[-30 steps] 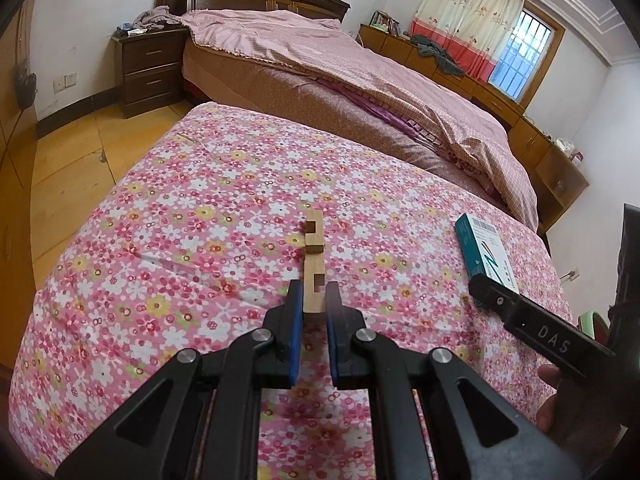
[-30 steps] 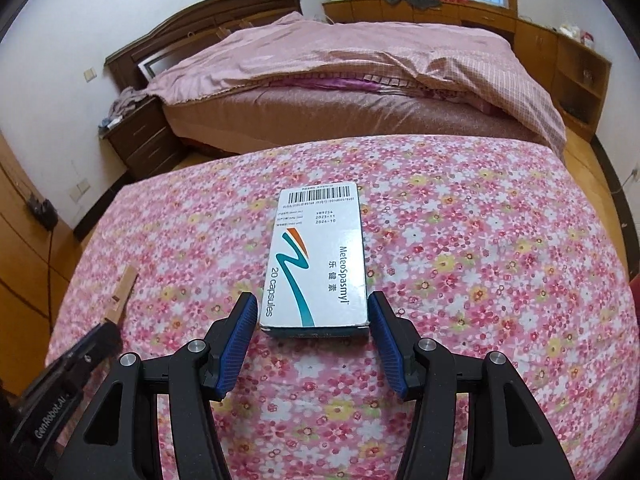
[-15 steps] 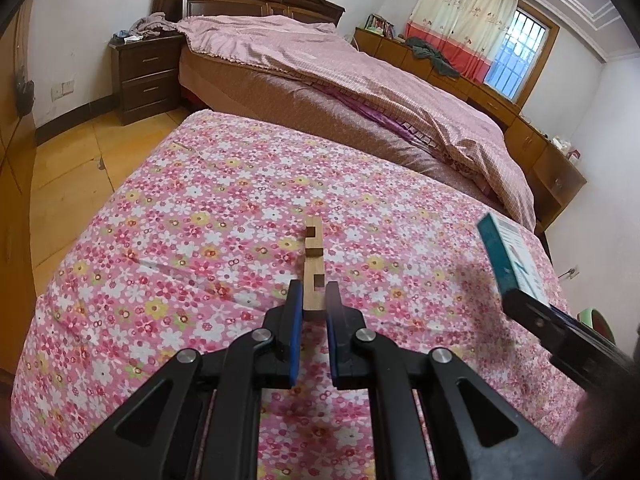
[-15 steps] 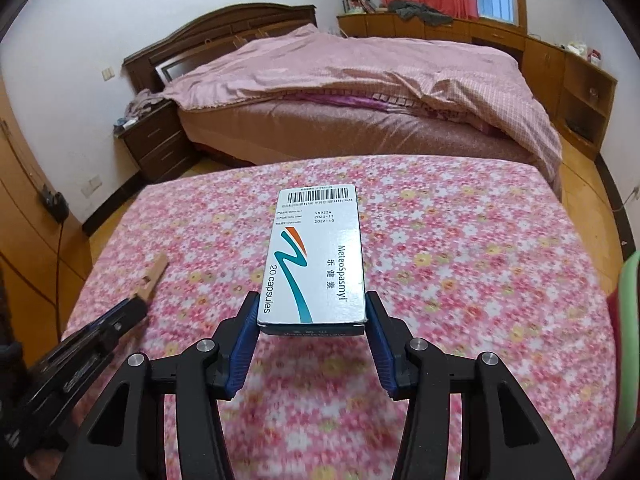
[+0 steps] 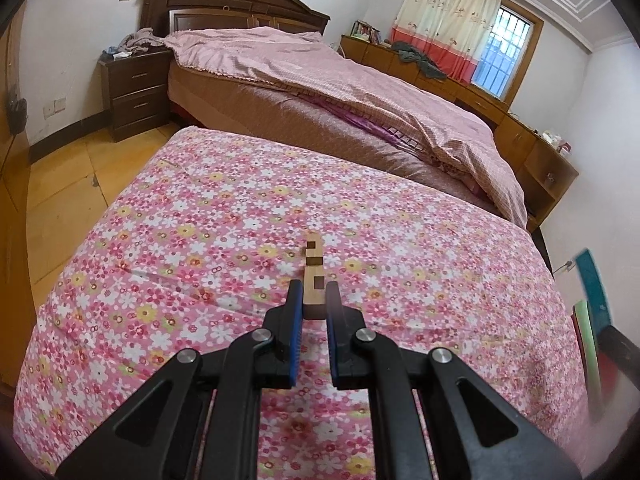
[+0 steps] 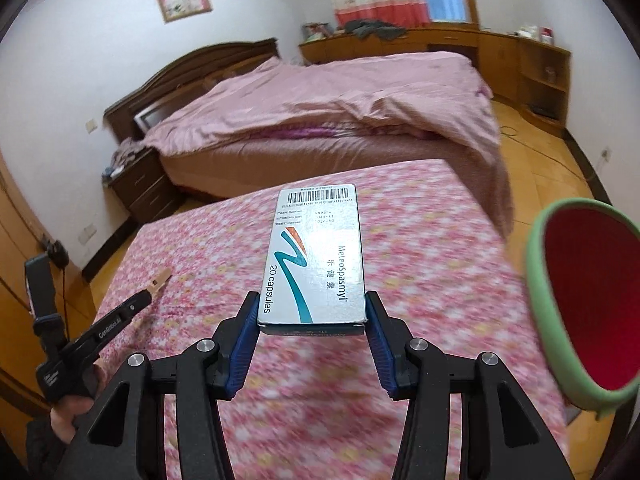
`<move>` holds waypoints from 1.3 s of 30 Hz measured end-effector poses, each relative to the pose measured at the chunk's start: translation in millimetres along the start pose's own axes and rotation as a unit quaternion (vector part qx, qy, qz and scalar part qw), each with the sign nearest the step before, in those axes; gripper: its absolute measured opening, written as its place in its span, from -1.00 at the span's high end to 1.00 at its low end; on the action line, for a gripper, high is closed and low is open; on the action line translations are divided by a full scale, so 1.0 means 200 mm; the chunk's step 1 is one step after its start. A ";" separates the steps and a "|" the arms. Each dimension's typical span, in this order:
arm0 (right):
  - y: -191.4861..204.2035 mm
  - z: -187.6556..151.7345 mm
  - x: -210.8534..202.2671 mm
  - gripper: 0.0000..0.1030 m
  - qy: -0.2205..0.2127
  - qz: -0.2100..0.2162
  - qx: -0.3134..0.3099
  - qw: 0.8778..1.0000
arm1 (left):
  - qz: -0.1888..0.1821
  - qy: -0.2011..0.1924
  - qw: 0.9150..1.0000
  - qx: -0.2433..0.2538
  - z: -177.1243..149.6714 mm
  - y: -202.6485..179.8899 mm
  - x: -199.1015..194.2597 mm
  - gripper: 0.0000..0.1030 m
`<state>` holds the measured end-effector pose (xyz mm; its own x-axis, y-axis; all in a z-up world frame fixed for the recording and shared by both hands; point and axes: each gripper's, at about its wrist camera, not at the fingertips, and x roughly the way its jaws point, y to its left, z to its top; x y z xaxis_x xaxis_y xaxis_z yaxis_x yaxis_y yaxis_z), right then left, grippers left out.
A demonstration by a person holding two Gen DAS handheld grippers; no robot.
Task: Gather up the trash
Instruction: 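Carry the wooden block and medicine box over the red bucket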
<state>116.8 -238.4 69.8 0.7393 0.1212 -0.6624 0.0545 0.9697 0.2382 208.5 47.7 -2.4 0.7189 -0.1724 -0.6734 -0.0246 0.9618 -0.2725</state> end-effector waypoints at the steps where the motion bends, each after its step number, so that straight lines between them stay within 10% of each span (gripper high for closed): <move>1: -0.03 0.00 -0.03 0.00 -0.004 -0.003 0.006 1.000 | 0.000 -0.002 1.000 0.001 0.00 -0.01 -0.01 0.82; 23: -0.71 -0.22 -0.62 0.00 -0.083 -0.044 0.138 0.986 | -0.088 -0.003 0.992 0.087 -0.15 -0.64 -0.32 0.82; 39: -1.07 -0.29 -0.78 0.00 -0.106 -0.042 0.202 0.973 | -0.180 0.001 0.964 0.197 -0.28 -1.37 -0.41 0.82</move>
<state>-49.1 -452.0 80.0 0.8400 -0.0437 -0.5408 0.3495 0.8060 0.4777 118.3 -213.4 89.4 0.6307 -0.5093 -0.5855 0.4919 0.8459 -0.2059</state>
